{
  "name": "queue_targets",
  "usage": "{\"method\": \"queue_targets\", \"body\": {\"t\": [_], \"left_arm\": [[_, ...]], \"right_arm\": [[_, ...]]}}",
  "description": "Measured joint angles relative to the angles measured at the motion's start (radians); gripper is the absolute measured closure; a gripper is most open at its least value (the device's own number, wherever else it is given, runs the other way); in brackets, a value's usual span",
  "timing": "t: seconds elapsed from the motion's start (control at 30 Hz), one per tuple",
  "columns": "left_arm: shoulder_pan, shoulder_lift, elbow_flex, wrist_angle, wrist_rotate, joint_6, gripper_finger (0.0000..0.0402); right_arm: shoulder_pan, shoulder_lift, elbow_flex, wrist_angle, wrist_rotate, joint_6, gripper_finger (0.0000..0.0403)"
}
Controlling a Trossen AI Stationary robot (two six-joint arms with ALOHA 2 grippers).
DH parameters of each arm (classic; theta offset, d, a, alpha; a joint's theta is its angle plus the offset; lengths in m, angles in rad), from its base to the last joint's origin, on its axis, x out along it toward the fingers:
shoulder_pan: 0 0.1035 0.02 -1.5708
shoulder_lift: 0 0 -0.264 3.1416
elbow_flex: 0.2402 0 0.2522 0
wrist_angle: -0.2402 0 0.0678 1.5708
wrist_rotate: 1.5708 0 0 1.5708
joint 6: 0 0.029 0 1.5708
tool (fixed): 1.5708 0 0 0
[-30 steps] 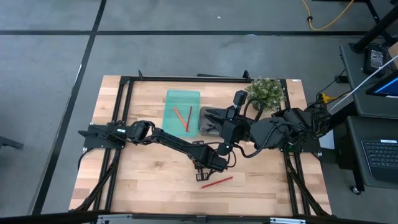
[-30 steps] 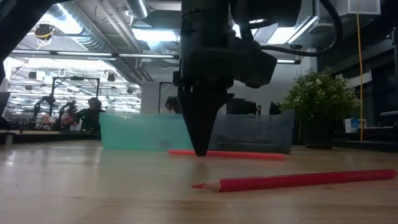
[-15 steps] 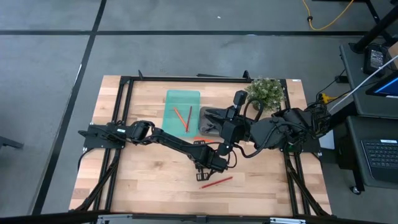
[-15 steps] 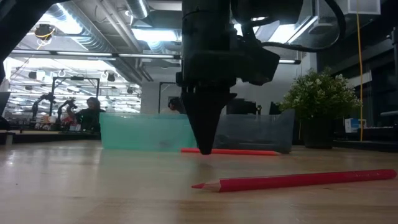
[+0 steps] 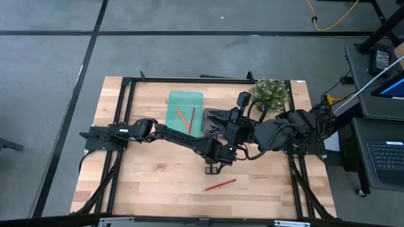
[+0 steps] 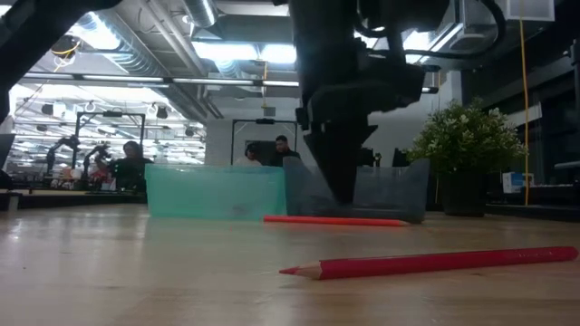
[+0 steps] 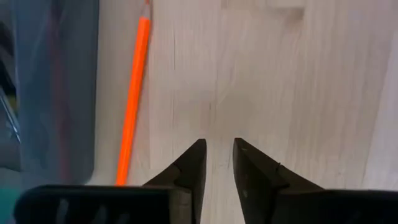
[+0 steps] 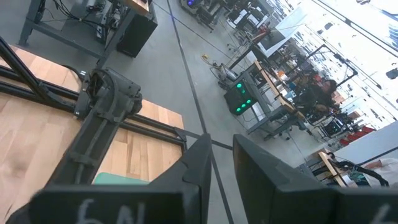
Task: Sort pens & pencils
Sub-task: Put the orange colored pencil into the green bin
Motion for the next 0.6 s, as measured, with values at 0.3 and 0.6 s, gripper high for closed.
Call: {"method": "queue_targets", "body": {"t": [0.3, 0.6], "left_arm": [[0.024, -0.001, 0.044, -0.029, 0.004, 0.113, 0.0324], [0.041, -0.001, 0.043, -0.043, 0.037, 0.079, 0.0319]], "right_arm": [[0.0, 0.0, 0.0, 0.0, 0.0, 0.0, 0.0334], [0.0, 0.0, 0.0, -0.001, 0.0, -0.001, 0.0334]]}}
